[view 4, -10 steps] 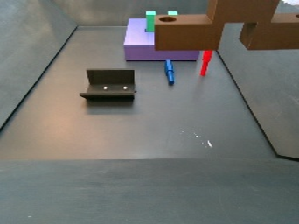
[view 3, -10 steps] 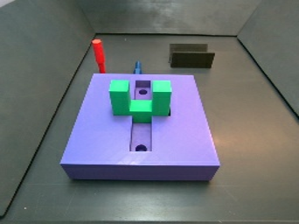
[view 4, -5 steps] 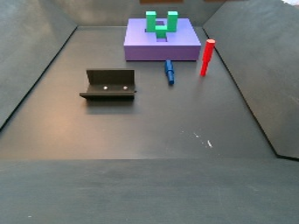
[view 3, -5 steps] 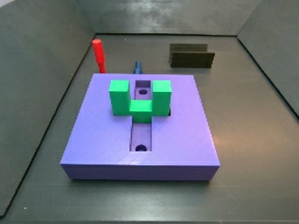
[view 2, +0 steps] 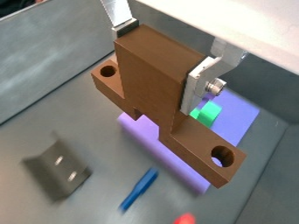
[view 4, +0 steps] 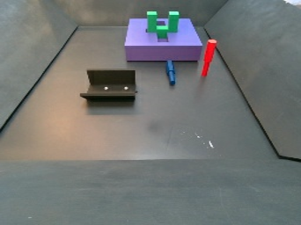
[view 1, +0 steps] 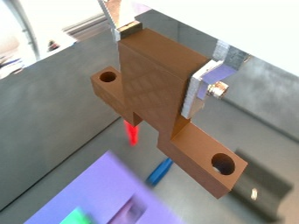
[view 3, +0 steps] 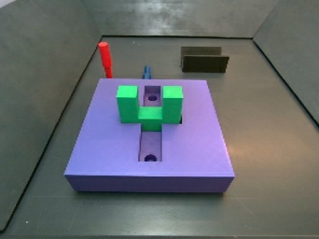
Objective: Pick up the brown object. Move up. Move to above the board. Insert the brown object.
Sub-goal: Move to above the board, then insert the brown object.
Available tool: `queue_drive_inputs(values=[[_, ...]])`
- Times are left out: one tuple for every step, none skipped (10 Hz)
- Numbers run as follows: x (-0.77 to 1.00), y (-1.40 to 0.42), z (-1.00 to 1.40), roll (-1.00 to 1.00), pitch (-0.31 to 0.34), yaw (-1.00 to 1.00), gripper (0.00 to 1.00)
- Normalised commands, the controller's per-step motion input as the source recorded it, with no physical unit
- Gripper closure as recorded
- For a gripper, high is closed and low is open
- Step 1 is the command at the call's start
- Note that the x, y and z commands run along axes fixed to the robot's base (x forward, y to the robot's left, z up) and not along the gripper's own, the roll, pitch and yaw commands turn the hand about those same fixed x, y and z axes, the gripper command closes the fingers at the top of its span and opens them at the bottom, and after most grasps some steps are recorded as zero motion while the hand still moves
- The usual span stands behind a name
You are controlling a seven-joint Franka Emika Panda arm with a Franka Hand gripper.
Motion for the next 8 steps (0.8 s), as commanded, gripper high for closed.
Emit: queue_drive_inputs(values=[[0.25, -1.40, 0.17, 0.00, 0.148, 0.01, 1.00], [0.30, -1.40, 0.19, 0.01, 0.165, 0.01, 1.00], [0.19, -0.74, 0.10, 0.02, 0.161, 0.01, 1.00], [0.12, -0.27, 0.05, 0.02, 0.136, 0.00, 1.00], [0.09, -0.18, 0.04, 0.02, 0.108, 0.00, 1.00], [0.00, 0.03, 0.00, 0.00, 0.000, 0.00, 1.00], [-0.05, 0.06, -0.08, -0.11, -0.014, -0.25, 1.00], [-0.01, 0.00, -0.16, -0.19, -0.013, -0.68, 1.00]])
